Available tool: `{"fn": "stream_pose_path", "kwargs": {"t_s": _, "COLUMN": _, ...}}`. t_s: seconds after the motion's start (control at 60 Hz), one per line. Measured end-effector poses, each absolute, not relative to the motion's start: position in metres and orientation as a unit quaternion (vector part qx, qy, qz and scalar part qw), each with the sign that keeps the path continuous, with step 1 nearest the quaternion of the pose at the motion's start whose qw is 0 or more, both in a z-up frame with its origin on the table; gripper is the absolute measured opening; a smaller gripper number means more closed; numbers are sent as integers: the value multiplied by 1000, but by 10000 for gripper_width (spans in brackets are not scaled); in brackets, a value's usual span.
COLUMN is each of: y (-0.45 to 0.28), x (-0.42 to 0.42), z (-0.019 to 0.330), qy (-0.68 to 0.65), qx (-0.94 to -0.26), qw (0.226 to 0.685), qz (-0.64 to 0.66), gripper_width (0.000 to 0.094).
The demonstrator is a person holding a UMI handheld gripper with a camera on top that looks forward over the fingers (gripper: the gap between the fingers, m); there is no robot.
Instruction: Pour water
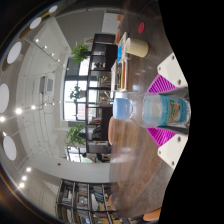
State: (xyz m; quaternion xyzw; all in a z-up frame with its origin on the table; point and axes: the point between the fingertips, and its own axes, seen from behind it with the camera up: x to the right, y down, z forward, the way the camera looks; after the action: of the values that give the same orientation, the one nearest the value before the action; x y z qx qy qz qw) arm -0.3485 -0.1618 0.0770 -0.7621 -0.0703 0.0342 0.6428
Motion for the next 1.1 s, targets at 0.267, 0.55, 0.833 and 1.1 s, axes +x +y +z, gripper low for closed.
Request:
{"fn": "stream_pose_path", "kwargs": {"t_s": 0.267, "y": -162, "x": -357, "z": 79, "qy": -73, "qx": -757, "qw": 645, "qz": 69, "gripper_width": 299}}
{"fn": "stream_pose_path", "kwargs": {"t_s": 0.55, "y": -133, "x": -331, "z": 82, "qy": -27, "qx": -774, "qw": 627, "qz": 84, "gripper_width": 298}}
{"fn": "stream_pose_path", "kwargs": {"t_s": 0.833, "y": -49, "x": -246, "z": 127, "qy": 208, "qx": -719, "qw": 613, "qz": 253, "gripper_width": 302}}
{"fn": "stream_pose_path", "kwargs": {"t_s": 1.1, "y": 7, "x": -193, "z": 172, "qy": 425, "qx": -537, "qw": 542, "qz": 488, "gripper_width": 300}}
